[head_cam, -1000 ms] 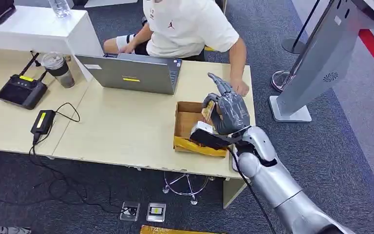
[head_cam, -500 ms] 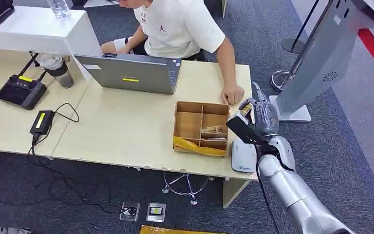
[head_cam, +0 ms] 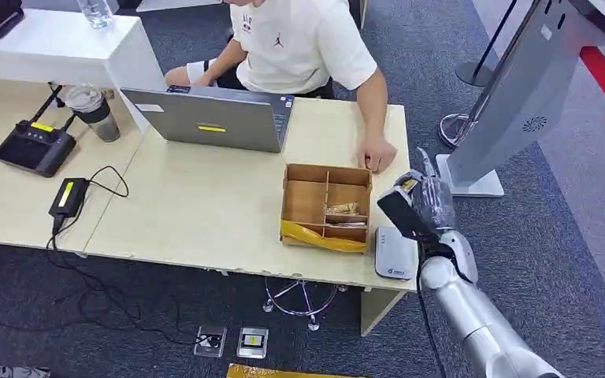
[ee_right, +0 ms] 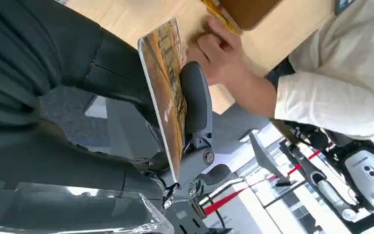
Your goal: Pass the card to the sensor for recognition and then transmit it.
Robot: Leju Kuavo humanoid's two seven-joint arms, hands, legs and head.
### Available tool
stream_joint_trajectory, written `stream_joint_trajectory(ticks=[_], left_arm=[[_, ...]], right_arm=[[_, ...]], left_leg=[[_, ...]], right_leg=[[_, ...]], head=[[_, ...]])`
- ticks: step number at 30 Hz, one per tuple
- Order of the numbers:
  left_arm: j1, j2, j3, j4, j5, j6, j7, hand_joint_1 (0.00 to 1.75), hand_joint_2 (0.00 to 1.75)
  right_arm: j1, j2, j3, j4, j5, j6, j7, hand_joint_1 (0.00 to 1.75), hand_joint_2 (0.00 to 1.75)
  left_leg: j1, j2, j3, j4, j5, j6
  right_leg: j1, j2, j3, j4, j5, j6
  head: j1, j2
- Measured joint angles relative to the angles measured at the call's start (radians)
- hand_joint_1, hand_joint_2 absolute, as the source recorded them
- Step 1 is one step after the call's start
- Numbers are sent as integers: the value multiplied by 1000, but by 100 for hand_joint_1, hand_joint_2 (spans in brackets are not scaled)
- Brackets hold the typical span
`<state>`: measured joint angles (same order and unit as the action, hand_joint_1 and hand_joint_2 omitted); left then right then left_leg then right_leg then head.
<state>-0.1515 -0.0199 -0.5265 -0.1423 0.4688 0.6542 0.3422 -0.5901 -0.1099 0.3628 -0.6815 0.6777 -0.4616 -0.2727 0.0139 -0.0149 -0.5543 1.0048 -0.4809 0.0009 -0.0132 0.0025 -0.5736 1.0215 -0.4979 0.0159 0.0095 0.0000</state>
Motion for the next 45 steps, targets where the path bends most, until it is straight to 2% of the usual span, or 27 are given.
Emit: stream_joint_trajectory(ticks=[19, 24, 30, 41, 45], left_arm=[[-5, -9, 172, 26, -181, 0, 21, 0, 175], [-2, -13, 217, 25, -256, -4, 30, 0, 175], [6, 8, 230, 5, -293, -30, 61, 0, 175], [8, 14, 236, -7, -301, -23, 89, 0, 175], [8, 14, 236, -11, -313, -23, 114, 0, 175]], right_arm=[[112, 21, -29, 81, -114, -1, -19, 175, 175], [132, 22, -32, 112, -123, -7, -20, 175, 175], [157, 36, -32, 127, -130, -32, -12, 175, 175], [161, 47, -31, 141, -136, -42, -12, 175, 175], [163, 74, -31, 144, -143, -83, -9, 175, 175]], left_leg=[[0, 0, 0, 0, 0, 0], [0, 0, 0, 0, 0, 0], [0, 0, 1, 0, 0, 0], [0, 0, 2, 0, 0, 0], [0, 1, 2, 0, 0, 0]], right_leg=[[0, 0, 0, 0, 0, 0], [0, 0, 0, 0, 0, 0], [0, 0, 0, 0, 0, 0], [0, 0, 2, 0, 0, 0], [0, 0, 2, 0, 0, 0]], head=[[0, 0], [0, 0], [0, 0], [0, 0], [0, 0]])
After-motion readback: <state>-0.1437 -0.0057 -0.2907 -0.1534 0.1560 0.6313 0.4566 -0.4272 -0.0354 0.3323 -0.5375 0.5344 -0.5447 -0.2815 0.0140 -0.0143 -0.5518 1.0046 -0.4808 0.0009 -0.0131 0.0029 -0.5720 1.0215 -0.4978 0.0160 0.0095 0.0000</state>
